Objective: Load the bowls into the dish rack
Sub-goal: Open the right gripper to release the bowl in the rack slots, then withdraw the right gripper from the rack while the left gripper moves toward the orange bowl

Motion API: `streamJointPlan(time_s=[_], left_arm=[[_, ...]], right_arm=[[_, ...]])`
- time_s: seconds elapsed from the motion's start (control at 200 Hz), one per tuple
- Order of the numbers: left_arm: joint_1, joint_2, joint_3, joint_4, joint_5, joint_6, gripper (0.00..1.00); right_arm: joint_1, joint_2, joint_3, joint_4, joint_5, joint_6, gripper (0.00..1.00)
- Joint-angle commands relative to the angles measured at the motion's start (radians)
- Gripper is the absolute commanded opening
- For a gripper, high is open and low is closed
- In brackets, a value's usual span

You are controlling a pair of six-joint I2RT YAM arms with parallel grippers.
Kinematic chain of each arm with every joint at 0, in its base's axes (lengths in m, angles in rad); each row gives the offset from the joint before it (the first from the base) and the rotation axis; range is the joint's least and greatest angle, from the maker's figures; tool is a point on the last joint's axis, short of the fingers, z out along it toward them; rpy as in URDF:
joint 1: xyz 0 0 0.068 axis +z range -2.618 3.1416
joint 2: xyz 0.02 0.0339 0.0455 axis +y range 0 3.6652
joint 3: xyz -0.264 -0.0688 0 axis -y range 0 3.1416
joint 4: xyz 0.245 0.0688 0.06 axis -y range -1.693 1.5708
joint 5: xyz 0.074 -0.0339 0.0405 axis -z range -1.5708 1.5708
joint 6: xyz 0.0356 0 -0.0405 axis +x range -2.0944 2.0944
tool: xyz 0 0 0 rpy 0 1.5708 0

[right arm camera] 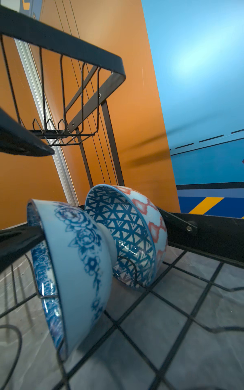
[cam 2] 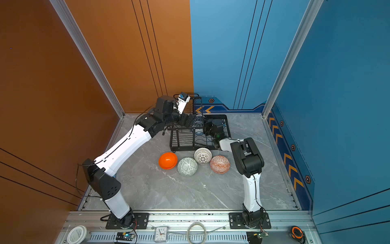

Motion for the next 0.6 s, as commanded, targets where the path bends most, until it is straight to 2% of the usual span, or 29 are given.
streamJointPlan(time_s=[0.0,0.225,0.596], left_arm=[[-0.006,-0.004,0.030,0.018,-0.023,0.011,0.98],[-0.004,-0.011,0.026,0.017,-0.032,0.013,0.98],[-0.003,-0.023,0.024,0.025,-0.044,0.002,0.98]], right_arm=[[-0.011,-0.051,-0.029,-0.013,-0.025,-0.025,0.54],[-0.025,-0.096,-0.091,-0.011,-0.037,-0.036,0.56],[-0.053,-0.186,-0.190,-0.010,-0.068,-0.065,0.78]])
